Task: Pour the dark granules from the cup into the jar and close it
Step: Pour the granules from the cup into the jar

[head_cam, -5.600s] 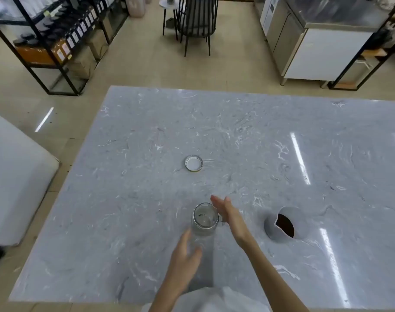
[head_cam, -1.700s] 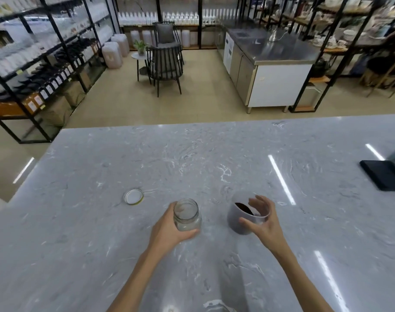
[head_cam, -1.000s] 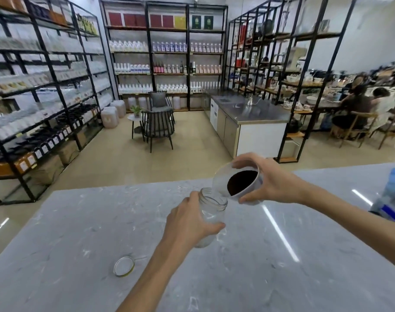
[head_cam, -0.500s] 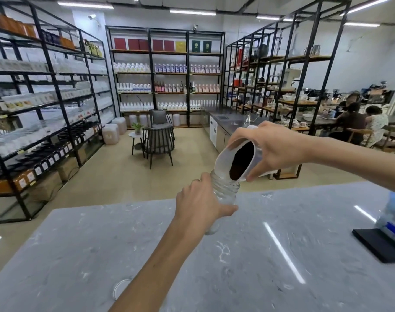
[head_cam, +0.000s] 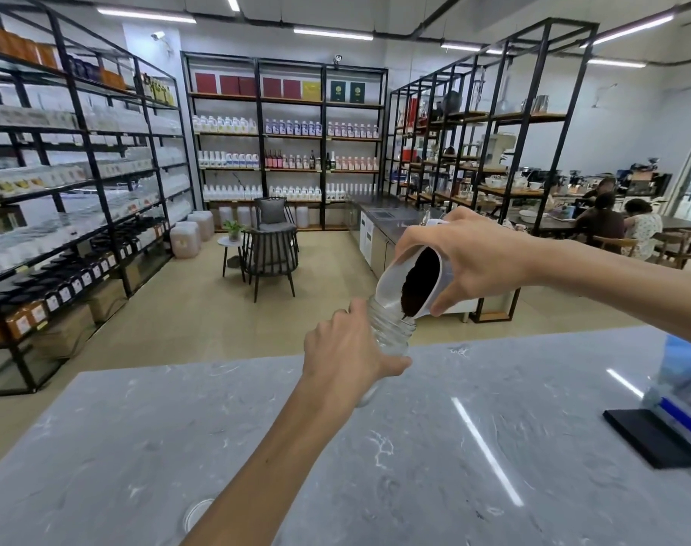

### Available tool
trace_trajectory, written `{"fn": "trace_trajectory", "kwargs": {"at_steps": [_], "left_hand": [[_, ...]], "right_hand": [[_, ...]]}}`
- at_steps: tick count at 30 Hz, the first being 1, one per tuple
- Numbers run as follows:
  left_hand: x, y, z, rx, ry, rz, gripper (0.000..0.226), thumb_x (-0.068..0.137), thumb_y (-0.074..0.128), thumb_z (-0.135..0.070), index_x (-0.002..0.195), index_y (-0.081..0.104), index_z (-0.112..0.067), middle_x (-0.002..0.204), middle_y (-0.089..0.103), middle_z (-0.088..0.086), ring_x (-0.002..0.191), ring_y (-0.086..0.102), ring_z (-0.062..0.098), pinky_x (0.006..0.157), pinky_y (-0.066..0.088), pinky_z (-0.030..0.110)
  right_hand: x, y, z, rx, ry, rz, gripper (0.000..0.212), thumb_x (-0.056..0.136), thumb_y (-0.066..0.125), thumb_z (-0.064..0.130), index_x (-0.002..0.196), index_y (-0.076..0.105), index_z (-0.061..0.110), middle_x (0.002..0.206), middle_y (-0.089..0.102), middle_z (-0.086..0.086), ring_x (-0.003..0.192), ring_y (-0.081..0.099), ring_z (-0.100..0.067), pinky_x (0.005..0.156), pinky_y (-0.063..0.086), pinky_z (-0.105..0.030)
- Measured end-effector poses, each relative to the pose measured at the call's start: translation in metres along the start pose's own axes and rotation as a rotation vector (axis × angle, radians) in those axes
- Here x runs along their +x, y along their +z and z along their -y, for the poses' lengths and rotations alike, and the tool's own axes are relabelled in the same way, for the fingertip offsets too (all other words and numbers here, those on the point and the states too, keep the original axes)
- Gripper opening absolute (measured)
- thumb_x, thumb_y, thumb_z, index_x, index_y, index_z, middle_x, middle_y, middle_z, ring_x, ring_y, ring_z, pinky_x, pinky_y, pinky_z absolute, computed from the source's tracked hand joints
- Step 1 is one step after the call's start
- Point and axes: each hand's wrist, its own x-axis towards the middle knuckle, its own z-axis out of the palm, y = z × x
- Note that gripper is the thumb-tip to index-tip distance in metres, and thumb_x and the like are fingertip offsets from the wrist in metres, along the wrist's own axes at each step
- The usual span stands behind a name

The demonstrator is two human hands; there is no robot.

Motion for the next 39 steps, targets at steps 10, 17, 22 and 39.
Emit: {"fn": "trace_trajectory", "kwargs": {"at_steps": [10,17,22,39], "left_hand": [[0.003,-0.002,-0.002,-0.031,-0.027,0.027,0.078,0.072,0.075,-0.072,0.123,0.047,-0.019,0.112,0.066,0.003,0.091,0.056,0.026,0.072,0.033,0.032],[0.003,-0.009,-0.002,-0.074,-0.038,0.025,0.076,0.072,0.074,-0.072,0.119,0.047,-0.018,0.111,0.065,0.003,0.087,0.051,0.025,0.072,0.035,0.033],[0.003,-0.011,-0.003,-0.09,-0.041,0.004,0.077,0.072,0.075,-0.072,0.121,0.048,-0.018,0.112,0.066,0.004,0.102,0.063,0.028,0.072,0.035,0.033],[0.008,-0.01,-0.005,-0.192,-0.081,0.013,0.075,0.073,0.075,-0.071,0.116,0.048,-0.015,0.102,0.063,0.003,0.083,0.045,0.023,0.07,0.037,0.033]], "right_hand": [[0.008,-0.004,0.003,-0.093,-0.034,0.007,0.074,0.065,0.087,0.047,0.124,0.044,0.036,0.109,0.051,0.032,0.098,0.047,0.002,0.09,0.022,-0.031],[0.012,-0.012,0.007,-0.123,-0.03,0.014,0.075,0.065,0.087,0.045,0.124,0.043,0.036,0.109,0.049,0.031,0.106,0.051,-0.004,0.1,0.026,-0.039],[0.013,-0.015,0.009,-0.163,-0.048,-0.006,0.075,0.065,0.087,0.045,0.124,0.043,0.035,0.111,0.054,0.029,0.104,0.052,-0.006,0.096,0.026,-0.038],[0.02,-0.016,0.016,-0.395,-0.153,-0.111,0.077,0.058,0.089,0.043,0.121,0.046,0.03,0.105,0.072,0.012,0.098,0.066,-0.019,0.094,0.033,-0.047]]}}
